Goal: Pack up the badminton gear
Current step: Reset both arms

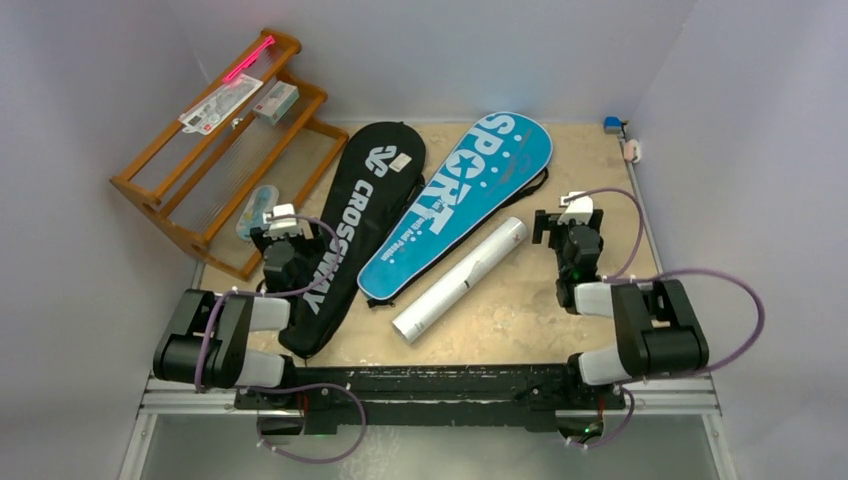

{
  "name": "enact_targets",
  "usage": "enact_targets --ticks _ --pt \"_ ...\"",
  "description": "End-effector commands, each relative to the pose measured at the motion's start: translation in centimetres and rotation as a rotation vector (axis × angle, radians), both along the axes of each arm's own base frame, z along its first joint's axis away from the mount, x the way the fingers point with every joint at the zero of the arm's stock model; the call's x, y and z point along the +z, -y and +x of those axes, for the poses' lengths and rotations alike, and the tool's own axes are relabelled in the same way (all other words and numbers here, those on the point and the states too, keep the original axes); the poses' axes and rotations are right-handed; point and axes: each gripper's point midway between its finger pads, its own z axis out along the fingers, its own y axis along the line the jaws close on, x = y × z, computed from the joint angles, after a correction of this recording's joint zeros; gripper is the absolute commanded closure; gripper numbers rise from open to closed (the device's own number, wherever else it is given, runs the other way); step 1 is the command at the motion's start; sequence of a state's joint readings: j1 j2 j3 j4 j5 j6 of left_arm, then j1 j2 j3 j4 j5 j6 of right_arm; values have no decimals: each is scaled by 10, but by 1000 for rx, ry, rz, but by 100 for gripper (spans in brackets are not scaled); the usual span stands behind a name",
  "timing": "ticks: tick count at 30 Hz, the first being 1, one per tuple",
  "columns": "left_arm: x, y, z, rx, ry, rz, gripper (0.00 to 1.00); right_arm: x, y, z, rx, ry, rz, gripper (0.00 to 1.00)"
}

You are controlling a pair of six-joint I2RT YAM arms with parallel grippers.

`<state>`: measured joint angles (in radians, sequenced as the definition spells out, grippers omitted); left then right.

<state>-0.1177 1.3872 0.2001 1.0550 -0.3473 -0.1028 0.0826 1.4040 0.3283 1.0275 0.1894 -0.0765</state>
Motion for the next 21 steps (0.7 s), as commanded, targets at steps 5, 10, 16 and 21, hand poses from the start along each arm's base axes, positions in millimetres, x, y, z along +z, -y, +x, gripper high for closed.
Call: enact_targets --ticks 5,10,16,21 --pt "10 5 6 -62 142 56 6 -18 16 0 -89 47 41 7" --pt "1 19 14 -160 82 84 10 -16 20 6 -102 53 20 2" --pt "-4 3 26 -55 50 51 5 -11 24 6 -117 75 13 1" --pt "-4 -2 28 -39 47 28 4 -14 21 6 -102 62 18 1"
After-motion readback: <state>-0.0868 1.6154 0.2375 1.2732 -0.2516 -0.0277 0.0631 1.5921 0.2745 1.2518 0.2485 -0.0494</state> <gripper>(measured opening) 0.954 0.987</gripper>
